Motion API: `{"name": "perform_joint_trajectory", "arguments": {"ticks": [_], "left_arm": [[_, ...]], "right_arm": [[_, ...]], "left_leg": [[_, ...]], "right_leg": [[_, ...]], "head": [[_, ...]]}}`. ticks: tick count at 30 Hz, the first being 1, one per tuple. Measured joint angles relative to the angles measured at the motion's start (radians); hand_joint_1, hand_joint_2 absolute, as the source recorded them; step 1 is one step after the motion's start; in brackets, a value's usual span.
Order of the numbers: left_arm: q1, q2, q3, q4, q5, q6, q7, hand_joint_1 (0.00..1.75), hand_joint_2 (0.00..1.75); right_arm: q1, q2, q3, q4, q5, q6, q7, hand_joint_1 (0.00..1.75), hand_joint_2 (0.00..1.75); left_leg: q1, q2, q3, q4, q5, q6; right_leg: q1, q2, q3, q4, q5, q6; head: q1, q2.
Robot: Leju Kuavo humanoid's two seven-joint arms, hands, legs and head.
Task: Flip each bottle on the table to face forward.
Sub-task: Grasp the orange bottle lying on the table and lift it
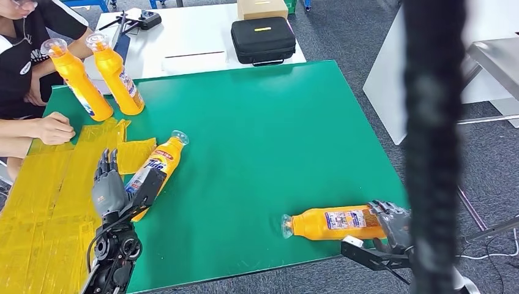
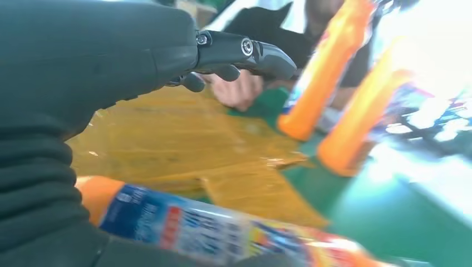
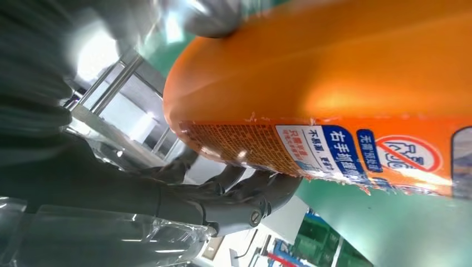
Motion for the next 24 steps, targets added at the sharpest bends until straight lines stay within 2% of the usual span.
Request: {"name": "perform_joint_trajectory", "arguments": {"ticks": [5, 14, 19, 24], "left_arm": [[0.036, -0.011, -0.052, -0.121, 0.163, -0.020, -0.118, 0.00, 1.75], [0.106, -0.014, -0.140, -0.324, 0.321, -0.047, -0.265, 0.00, 1.75], [0.134, -0.013, -0.191, -0.429, 0.367, -0.063, -0.299, 0.00, 1.75], [0.141, -0.011, -0.212, -0.476, 0.376, -0.065, -0.303, 0.00, 1.75]], "right_arm": [[-0.005, 0.026, 0.000, 0.016, 0.037, -0.051, -0.012, 1.75, 1.75], [-0.029, 0.084, 0.000, 0.047, 0.092, -0.132, -0.041, 1.75, 1.75], [-0.055, 0.121, 0.000, 0.077, 0.124, -0.163, -0.039, 1.75, 1.75], [-0.072, 0.139, 0.000, 0.096, 0.127, -0.170, -0.039, 1.75, 1.75]], "left_leg": [[0.000, 0.000, 0.000, 0.000, 0.000, 0.000], [0.000, 0.001, 0.000, 0.000, 0.000, 0.000], [0.000, 0.001, 0.000, 0.000, 0.000, 0.000], [0.000, 0.000, 0.000, 0.000, 0.000, 0.001]], "right_leg": [[0.000, 0.000, 0.000, 0.000, 0.000, 0.000], [0.000, 0.000, 0.000, 0.000, 0.000, 0.000], [0.000, 0.000, 0.000, 0.000, 0.000, 0.000], [0.000, 0.000, 0.001, 0.000, -0.001, 0.001]], "head": [[0.000, 0.000], [0.000, 0.000], [0.000, 0.000], [0.000, 0.000]]}}
